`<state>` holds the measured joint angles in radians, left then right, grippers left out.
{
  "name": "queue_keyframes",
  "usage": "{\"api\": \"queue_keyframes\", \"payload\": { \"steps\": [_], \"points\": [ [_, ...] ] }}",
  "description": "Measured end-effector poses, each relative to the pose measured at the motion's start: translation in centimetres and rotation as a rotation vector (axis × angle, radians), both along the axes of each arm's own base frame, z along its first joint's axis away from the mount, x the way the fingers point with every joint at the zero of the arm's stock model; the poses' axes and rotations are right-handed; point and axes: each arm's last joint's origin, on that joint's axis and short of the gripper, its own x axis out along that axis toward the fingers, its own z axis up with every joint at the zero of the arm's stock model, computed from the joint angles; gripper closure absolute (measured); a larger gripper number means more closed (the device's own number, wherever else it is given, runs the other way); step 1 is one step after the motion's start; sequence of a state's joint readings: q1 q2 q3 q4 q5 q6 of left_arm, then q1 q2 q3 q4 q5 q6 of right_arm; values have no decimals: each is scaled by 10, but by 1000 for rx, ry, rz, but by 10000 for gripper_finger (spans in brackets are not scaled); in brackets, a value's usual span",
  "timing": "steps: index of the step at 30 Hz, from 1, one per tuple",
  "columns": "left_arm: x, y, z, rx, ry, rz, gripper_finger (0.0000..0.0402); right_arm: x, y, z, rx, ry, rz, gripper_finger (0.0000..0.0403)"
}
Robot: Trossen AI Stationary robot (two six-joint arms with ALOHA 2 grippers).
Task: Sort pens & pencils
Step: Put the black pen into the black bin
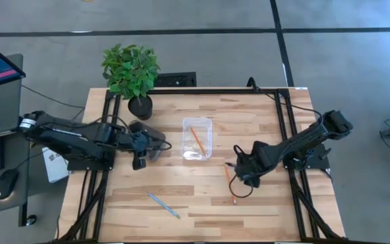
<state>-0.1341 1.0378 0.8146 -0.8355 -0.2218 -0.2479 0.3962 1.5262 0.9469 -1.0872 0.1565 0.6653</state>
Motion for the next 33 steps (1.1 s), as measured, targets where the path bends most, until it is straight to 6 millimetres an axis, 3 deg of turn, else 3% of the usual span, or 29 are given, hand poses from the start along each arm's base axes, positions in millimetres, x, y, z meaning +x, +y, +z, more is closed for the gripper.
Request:
{"api": "queue_keyframes", "payload": {
  "steps": [11,17,23,33],
  "points": [
    [21,-4,-8,76,-18,-189,326,4,-3,-23,-3,36,105,148],
    [20,-5,-4,34,-40,-225,326,11,-7,-40,30,44,122,148],
    [18,-5,-4,26,-39,-214,326,7,-12,-55,97,55,122,148],
    [19,-5,-4,25,-36,-213,326,9,-25,-60,220,61,77,154]
  ]
}}
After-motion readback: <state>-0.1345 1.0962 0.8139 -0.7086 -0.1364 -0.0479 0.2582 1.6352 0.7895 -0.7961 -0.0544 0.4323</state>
